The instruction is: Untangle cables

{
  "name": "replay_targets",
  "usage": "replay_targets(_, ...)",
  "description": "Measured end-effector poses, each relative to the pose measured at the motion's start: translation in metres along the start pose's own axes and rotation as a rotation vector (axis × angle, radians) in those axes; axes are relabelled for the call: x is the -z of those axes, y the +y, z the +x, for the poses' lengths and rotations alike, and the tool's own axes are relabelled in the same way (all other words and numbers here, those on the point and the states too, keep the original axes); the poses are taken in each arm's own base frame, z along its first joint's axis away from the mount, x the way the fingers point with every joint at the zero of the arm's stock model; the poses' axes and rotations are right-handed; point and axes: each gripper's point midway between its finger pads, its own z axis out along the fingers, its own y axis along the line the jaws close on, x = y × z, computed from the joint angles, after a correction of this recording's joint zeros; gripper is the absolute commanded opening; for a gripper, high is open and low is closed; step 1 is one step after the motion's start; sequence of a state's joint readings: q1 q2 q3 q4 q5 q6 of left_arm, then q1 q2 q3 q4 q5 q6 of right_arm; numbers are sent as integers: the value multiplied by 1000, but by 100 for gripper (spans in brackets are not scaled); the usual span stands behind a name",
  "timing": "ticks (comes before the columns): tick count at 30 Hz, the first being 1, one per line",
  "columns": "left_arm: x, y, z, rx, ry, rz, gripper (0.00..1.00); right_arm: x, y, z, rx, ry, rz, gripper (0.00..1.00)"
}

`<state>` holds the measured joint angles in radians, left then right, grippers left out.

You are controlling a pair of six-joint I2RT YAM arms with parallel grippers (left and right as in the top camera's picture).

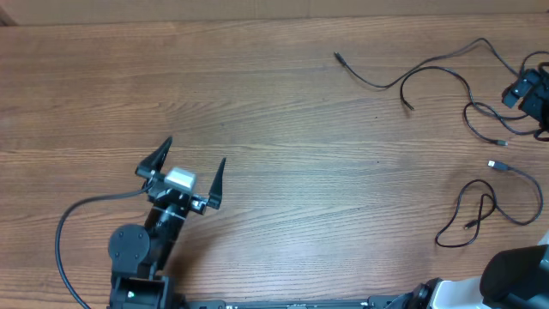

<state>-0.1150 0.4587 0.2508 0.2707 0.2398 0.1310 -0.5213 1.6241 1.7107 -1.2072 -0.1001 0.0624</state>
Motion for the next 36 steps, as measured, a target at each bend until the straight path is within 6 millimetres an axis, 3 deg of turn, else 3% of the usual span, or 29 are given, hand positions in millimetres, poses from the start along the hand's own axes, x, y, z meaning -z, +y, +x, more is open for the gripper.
replay_targets(14,29,12,70,114,50,-144,99,0,0,0,0,0,0,100)
replay_targets(20,35,19,72,138,51,-196,100,0,0,0,0,0,0,100)
replay_targets(28,44,18,105,164,182,-218,99,0,0,0,0,0,0,100)
replay_targets(36,45,21,100,159,160,-234,100,0,0,0,0,1,0,100)
